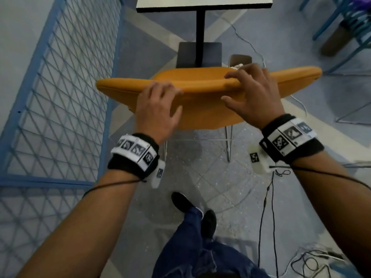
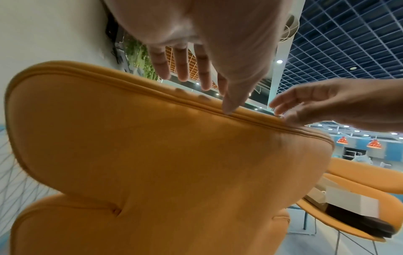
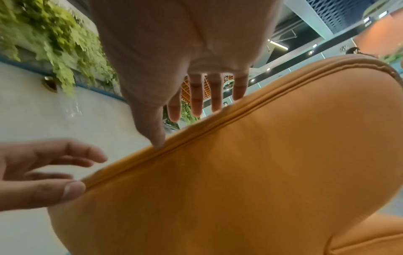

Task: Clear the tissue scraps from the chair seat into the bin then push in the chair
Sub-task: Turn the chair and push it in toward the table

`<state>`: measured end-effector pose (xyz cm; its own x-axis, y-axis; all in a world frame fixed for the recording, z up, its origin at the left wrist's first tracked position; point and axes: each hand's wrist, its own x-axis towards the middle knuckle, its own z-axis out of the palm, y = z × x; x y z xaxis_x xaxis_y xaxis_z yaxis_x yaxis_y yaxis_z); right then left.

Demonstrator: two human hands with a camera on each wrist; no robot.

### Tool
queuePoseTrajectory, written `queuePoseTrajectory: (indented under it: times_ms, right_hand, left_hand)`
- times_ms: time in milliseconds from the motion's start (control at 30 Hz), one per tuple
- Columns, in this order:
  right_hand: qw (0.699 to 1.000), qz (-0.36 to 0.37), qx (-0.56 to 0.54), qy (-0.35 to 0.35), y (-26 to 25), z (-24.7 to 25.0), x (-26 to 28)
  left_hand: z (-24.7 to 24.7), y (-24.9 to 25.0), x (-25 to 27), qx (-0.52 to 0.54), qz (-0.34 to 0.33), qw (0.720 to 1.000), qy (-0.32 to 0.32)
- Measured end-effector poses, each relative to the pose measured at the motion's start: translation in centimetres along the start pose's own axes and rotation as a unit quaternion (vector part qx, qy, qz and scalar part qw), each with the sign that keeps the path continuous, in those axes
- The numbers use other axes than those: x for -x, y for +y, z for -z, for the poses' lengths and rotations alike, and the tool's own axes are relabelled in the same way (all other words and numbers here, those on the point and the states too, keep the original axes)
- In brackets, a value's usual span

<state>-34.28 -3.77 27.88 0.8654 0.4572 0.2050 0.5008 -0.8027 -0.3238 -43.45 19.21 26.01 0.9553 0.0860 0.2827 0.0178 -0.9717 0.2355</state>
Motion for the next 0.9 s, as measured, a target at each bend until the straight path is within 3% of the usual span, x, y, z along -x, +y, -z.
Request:
queuePoseTrajectory:
  times_ms: [167,600,900]
  right_hand:
    - [0.994,0.002,0.095,-0.058,1.2,-2.0,-1.4]
    - [0.991,0.024,0.133,-0.002,2.1,-4.3,-7.4]
    - [0.991,0.011,0.131,0.021,4.0,-5.9,-15.7]
  left_hand:
    - [-1.8,-0.5,-3.0,-0.054,0.043,0.994,-0.088]
    - [-4.4,-3.3,-8.6,-0.074,0.042,0.996,-0.023]
    - [-6.5,-5.9,-17.3,-0.070,0.028,0.997,-0.012]
